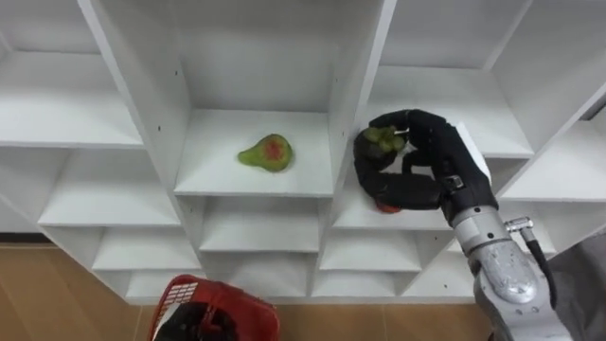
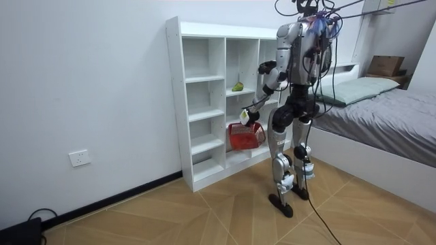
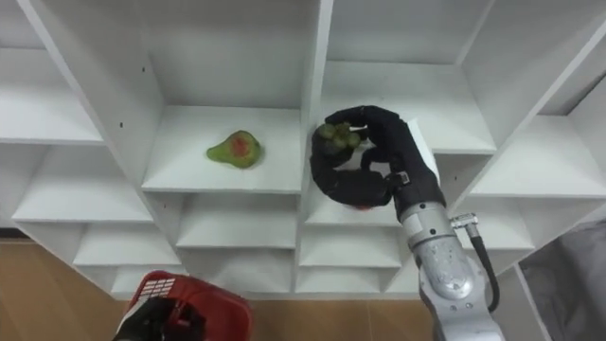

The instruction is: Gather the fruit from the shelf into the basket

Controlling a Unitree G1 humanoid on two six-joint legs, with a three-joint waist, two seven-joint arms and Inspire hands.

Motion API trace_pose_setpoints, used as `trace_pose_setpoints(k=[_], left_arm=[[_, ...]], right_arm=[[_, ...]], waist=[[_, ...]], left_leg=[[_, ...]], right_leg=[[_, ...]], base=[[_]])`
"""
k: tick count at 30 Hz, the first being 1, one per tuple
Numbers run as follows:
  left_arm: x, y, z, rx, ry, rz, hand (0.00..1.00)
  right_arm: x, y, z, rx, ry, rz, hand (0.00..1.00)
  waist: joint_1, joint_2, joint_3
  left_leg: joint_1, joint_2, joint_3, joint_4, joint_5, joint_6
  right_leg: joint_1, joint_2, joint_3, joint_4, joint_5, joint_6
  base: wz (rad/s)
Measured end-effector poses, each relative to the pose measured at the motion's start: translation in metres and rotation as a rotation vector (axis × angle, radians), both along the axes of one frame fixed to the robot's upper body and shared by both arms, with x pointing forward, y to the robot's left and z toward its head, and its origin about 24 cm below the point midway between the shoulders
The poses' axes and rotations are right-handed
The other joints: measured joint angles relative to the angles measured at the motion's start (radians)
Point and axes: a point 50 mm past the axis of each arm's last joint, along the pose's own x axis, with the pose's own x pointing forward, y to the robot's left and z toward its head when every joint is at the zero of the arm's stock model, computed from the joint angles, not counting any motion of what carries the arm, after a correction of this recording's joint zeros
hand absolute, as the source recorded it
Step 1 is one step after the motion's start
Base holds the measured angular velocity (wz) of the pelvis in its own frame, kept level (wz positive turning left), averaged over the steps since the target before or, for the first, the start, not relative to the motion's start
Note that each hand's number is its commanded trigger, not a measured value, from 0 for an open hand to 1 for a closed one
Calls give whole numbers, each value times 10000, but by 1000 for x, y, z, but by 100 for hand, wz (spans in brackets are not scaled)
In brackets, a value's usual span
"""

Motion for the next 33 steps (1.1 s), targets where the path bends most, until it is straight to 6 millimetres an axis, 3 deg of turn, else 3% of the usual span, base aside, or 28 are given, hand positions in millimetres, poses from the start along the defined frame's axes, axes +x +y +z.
trace_pose_setpoints(k=[7,12,16,20,33], left_arm=[[34,-10,19,-83,-1529,-449,100],[36,-14,19,-309,-1613,-358,100],[36,-14,20,-270,-1651,-300,100],[37,-13,20,-296,-1671,-304,100],[38,-14,21,-582,-1788,-419,100]], right_arm=[[-1,5,-10,488,-268,54,100],[-1,4,-10,1162,-557,28,100],[0,3,-8,1262,-794,31,100],[0,2,-11,1280,-929,33,100],[-2,-5,-17,2004,-1221,-257,100]], waist=[[-56,55,40],[-63,96,50],[-79,253,103],[-57,360,79],[-31,347,71]], left_leg=[[-178,18,132,1,0,0],[-624,14,138,208,0,0],[-830,9,102,284,0,-4],[-914,11,86,289,9,-19],[-1198,2,-153,397,51,-83]], right_leg=[[-234,6,24,11,22,-34],[-614,-5,-1,67,51,-80],[-781,-14,-57,125,63,-99],[-855,-17,-122,132,79,-124],[-975,-31,-433,132,95,-150]], base=[[-6],[0],[3],[1],[6]])
